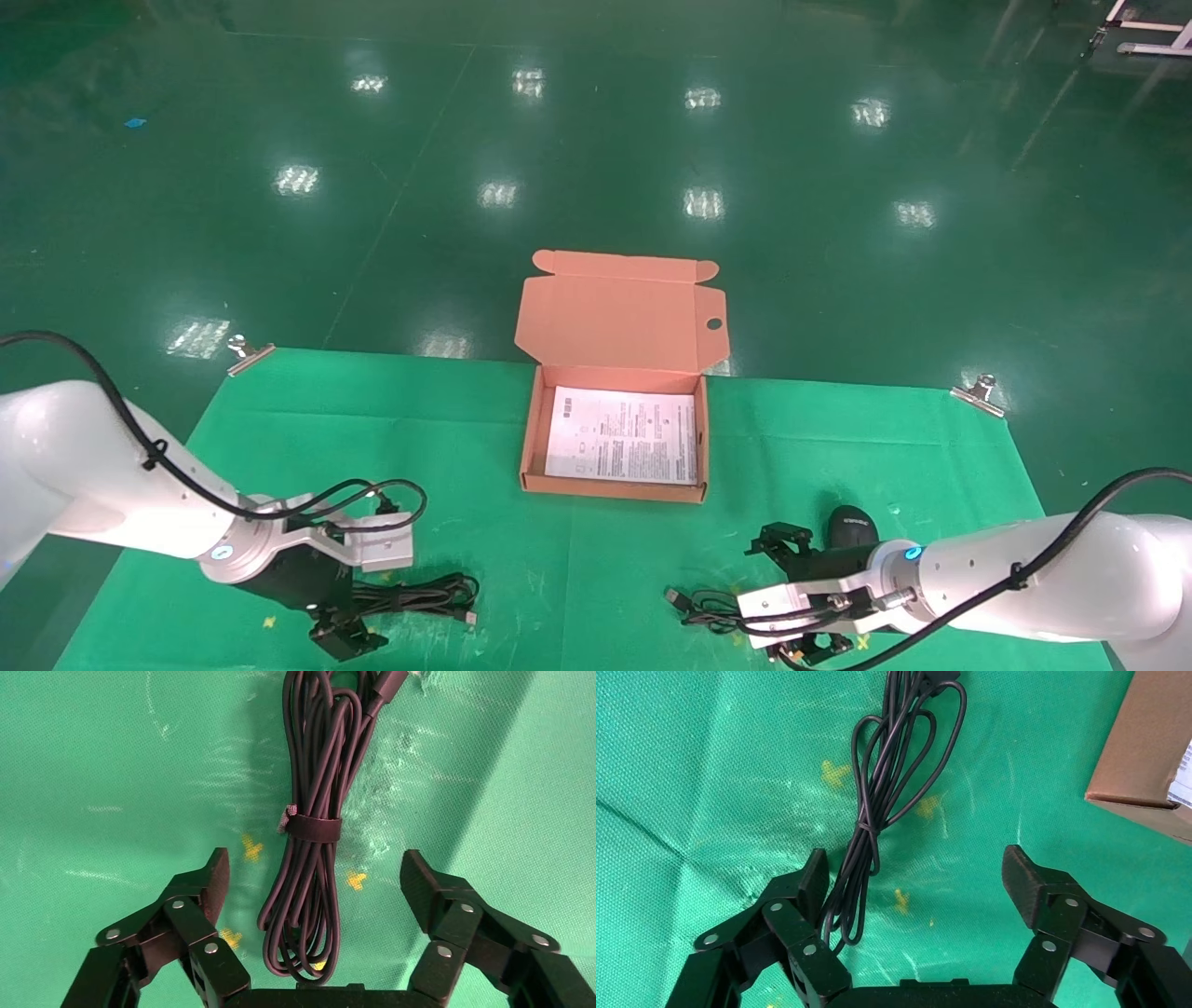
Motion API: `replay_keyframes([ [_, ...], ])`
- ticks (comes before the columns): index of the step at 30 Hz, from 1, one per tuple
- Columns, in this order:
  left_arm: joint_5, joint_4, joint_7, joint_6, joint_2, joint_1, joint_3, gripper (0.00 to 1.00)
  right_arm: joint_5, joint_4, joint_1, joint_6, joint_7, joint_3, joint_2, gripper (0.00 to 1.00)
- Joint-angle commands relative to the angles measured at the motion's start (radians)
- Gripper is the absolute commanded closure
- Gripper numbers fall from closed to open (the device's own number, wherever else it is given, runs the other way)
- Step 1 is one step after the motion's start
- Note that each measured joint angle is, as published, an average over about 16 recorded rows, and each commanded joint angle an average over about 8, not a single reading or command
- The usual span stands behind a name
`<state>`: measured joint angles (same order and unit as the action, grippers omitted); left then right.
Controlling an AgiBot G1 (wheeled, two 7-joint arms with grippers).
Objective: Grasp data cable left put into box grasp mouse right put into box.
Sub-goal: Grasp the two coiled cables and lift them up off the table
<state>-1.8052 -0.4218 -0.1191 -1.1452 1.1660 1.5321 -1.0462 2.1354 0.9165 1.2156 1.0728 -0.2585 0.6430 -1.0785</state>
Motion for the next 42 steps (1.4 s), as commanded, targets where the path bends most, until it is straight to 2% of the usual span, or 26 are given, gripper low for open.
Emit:
replay_keyframes([
  [1,-0.001,-0.004,-0.001,-0.001,-0.001,0.0,-0.001,1.0,0.0,0.003,0.0,0.001,0.0,0.0,0.001,1.0],
  [34,-0.004,-0.02,-0.005,-0.007,-0.006,0.001,-0.003,1.0,0.001,0.013,-0.001,0.005,0.0,0.0,0.005,1.0],
  [38,-0.009,-0.047,0.013,-0.024,-0.025,0.017,-0.006,1.0,0.0,0.007,0.02,0.015,0.031,-0.013,0.022,1.0],
  [42,-0.019,-0.128,0.028,-0.067,-0.077,0.053,-0.009,1.0,-0.015,0.016,0.077,0.039,0.097,-0.052,0.067,1.0],
])
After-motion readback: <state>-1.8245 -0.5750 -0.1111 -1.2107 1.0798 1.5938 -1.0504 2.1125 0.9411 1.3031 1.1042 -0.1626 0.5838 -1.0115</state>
